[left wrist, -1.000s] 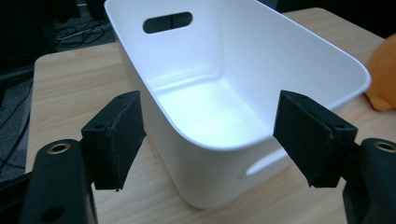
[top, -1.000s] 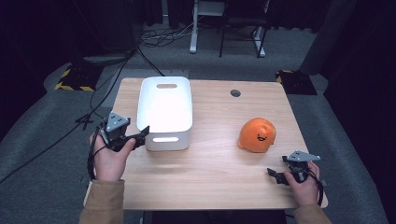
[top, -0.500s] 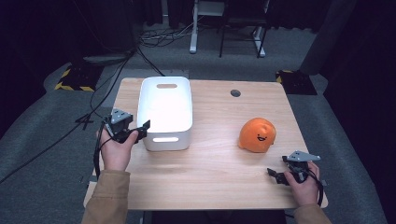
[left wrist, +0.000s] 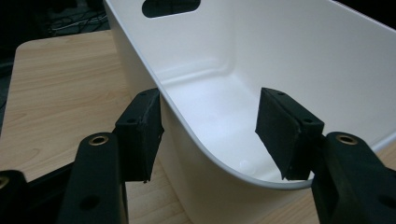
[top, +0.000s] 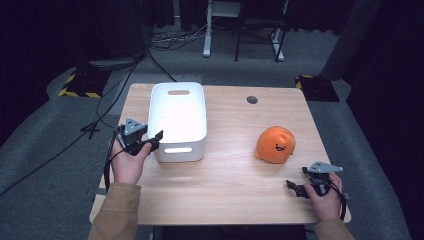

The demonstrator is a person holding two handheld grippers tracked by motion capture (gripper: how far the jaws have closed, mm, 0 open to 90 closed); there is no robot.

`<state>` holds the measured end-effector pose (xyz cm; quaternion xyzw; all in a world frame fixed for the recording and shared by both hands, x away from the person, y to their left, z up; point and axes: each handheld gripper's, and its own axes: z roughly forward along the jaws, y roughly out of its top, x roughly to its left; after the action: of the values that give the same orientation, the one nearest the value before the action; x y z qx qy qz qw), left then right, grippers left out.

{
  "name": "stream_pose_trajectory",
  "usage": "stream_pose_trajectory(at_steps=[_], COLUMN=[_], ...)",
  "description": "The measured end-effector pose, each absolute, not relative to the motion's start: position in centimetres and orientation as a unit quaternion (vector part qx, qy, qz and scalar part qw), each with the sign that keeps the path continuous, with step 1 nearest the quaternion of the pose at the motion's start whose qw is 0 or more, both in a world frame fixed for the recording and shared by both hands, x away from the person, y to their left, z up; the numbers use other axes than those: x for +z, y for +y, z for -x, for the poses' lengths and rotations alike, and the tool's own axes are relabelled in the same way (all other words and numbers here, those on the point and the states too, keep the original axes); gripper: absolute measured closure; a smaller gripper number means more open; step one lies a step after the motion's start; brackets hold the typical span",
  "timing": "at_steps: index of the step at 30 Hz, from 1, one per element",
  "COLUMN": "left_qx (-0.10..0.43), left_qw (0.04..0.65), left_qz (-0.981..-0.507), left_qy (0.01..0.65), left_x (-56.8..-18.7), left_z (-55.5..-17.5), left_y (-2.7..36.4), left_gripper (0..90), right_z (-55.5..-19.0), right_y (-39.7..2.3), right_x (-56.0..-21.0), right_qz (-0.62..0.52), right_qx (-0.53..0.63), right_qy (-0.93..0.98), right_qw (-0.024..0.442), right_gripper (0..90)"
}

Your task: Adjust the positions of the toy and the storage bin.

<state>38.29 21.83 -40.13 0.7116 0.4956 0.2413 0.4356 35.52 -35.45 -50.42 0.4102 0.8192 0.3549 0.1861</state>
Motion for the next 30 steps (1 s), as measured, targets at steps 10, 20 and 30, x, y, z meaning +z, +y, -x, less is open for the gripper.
stream_pose_trajectory(at_steps=[10,20,30], left_qx=[0.223,0.212,0.205], left_qw=[0.467,0.469,0.471], left_qz=[-0.716,-0.732,-0.747], left_qy=[0.468,0.447,0.422], left_x=[-40.5,-40.6,-40.6], left_z=[-35.9,-32.5,-28.7], left_y=[18.9,14.9,12.4], left_gripper=[41.2,34.8,31.6], right_z=[-35.5,-35.5,-35.5], right_y=[-35.4,-35.4,-35.4], right_x=[-50.4,-50.4,-50.4], right_qz=[-0.411,-0.412,-0.412], right_qx=[0.355,0.356,0.356], right_qy=[0.819,0.818,0.818], right_qw=[0.186,0.186,0.186], right_gripper=[9.2,9.3,9.3])
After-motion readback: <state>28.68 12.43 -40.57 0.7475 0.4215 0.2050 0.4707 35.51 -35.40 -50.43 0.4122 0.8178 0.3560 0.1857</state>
